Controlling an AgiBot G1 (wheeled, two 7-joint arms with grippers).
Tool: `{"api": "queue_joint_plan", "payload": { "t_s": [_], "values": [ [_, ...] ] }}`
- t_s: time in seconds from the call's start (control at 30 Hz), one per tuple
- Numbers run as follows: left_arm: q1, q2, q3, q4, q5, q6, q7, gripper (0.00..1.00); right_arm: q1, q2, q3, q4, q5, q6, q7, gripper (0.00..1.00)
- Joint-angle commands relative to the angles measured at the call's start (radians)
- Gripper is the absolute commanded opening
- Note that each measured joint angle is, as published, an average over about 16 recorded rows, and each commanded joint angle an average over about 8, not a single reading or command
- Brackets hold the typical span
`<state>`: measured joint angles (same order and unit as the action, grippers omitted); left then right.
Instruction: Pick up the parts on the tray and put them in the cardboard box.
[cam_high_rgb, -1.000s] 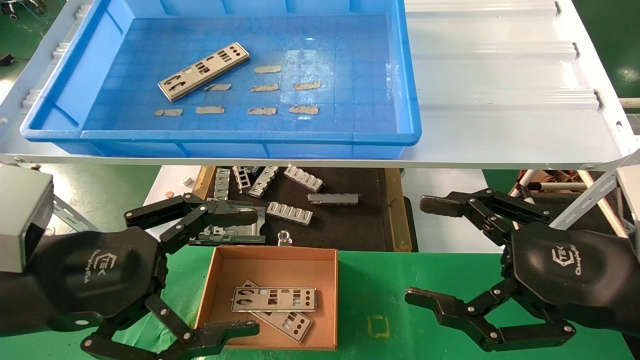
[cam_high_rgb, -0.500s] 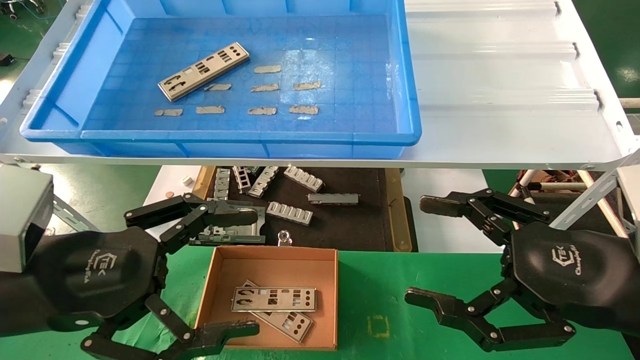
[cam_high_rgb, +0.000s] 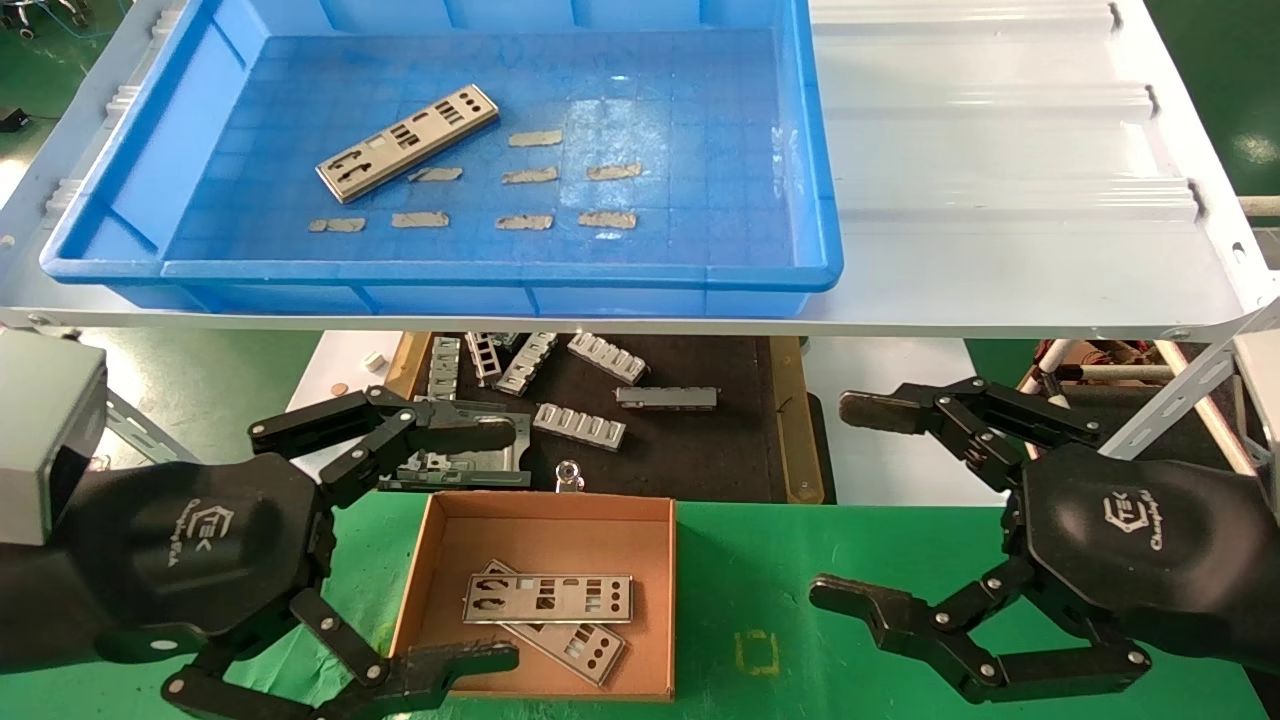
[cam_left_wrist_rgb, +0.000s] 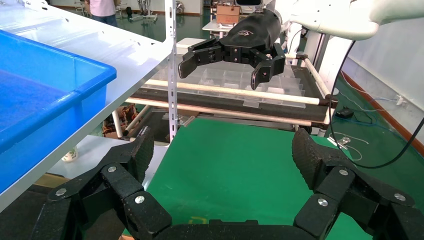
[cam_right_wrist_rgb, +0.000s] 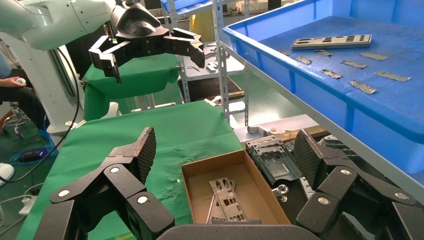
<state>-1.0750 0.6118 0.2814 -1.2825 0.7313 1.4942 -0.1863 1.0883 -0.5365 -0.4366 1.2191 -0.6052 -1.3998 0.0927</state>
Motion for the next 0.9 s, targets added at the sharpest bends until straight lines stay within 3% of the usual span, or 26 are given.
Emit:
{"api": "queue_joint_plan", "payload": {
  "t_s": [0.03, 0.9],
  "values": [
    [0.0, 0.0, 0.0, 0.0, 0.0, 0.0, 0.0, 1.0, 0.0, 0.0, 0.0, 0.0, 0.0, 0.0, 0.0, 1.0],
    [0.0, 0.0, 0.0, 0.0, 0.0, 0.0, 0.0, 1.0, 0.0, 0.0, 0.0, 0.0, 0.0, 0.0, 0.0, 1.0]
  ]
}}
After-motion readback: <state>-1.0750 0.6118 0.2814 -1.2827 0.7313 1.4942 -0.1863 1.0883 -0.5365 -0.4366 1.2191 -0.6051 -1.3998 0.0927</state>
